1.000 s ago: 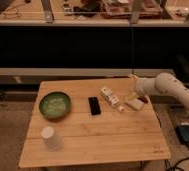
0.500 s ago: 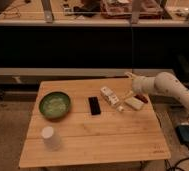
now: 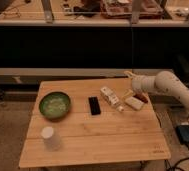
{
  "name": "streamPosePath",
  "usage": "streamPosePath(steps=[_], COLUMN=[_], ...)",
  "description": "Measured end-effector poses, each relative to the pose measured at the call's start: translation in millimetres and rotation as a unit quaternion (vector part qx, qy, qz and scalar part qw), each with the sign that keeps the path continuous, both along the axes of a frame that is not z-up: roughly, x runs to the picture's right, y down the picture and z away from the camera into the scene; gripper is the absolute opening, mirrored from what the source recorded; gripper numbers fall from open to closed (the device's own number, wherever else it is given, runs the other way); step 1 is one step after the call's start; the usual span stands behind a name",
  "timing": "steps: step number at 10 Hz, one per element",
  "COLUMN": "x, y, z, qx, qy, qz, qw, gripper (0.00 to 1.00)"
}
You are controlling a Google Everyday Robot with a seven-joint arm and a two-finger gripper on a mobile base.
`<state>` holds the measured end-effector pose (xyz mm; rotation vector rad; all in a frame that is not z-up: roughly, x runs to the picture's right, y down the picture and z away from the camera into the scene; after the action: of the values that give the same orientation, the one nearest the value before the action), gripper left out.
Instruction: Place the bottle in the ceramic bowl
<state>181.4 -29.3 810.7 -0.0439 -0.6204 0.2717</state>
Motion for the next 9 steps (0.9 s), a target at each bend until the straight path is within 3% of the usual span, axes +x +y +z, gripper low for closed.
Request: streamPosePath(steps=[3,5,7,9], x=[6.8,7.9,-11.2,-30.1], y=[6.7,11.5,15.2,23.4], z=[15.1,30.4,38.9,49.9], qx=[-0.012,-0.040,-0.077,-0.117], qy=[0.051,0.087,0.079,0.056], qz=[-0.046,-0.079,-0.080,-0.061], qw=[0.9976,0.9922,0.9907,0.9897], gripper=[0.80,0.80,0.80,0.80])
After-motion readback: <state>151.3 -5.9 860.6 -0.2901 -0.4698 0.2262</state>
